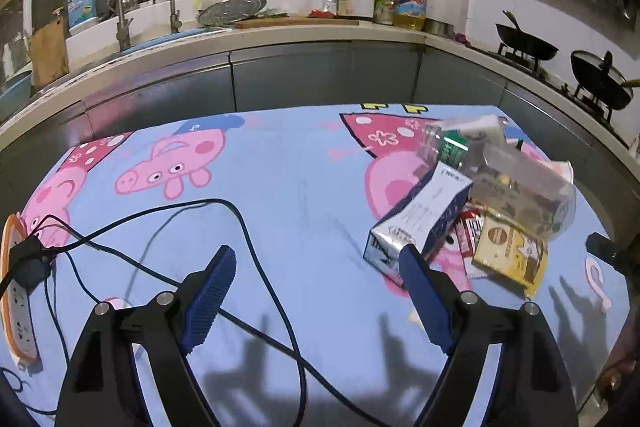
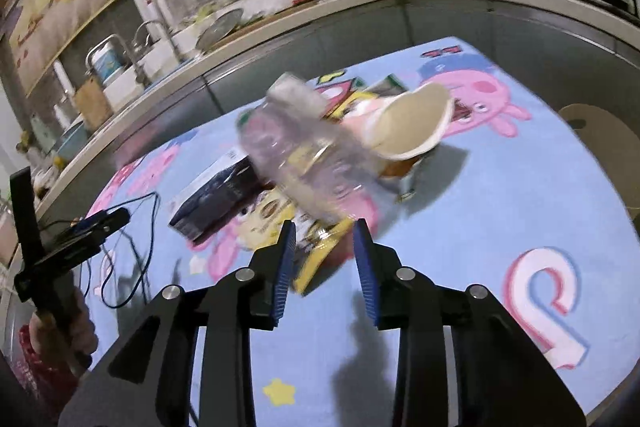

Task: Collect trash
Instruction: 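Move both open tools back over the table toward the milk carton and snack packet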

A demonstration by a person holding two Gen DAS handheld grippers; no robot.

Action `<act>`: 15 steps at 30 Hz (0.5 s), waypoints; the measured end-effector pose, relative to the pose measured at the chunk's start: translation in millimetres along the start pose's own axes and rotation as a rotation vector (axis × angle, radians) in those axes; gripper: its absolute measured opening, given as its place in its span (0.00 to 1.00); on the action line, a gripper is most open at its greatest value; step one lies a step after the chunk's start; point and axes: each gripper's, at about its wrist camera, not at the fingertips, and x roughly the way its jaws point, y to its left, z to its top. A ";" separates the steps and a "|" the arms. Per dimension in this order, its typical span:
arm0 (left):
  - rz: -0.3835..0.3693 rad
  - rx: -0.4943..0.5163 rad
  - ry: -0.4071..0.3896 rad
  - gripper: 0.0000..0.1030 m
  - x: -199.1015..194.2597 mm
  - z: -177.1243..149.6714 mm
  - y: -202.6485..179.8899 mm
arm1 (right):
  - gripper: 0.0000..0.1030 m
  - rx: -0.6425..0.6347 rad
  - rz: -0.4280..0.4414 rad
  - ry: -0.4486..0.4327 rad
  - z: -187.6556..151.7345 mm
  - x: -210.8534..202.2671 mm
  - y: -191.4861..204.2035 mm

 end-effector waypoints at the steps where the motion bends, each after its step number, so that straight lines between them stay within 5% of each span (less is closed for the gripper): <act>1: -0.008 0.002 0.006 0.81 1.3 -1.9 0.0 | 0.30 -0.007 0.000 0.007 -3.1 2.1 3.3; 15: 0.004 0.038 0.057 0.81 16.8 -17.5 -6.4 | 0.30 0.048 0.031 0.074 -11.5 23.5 12.1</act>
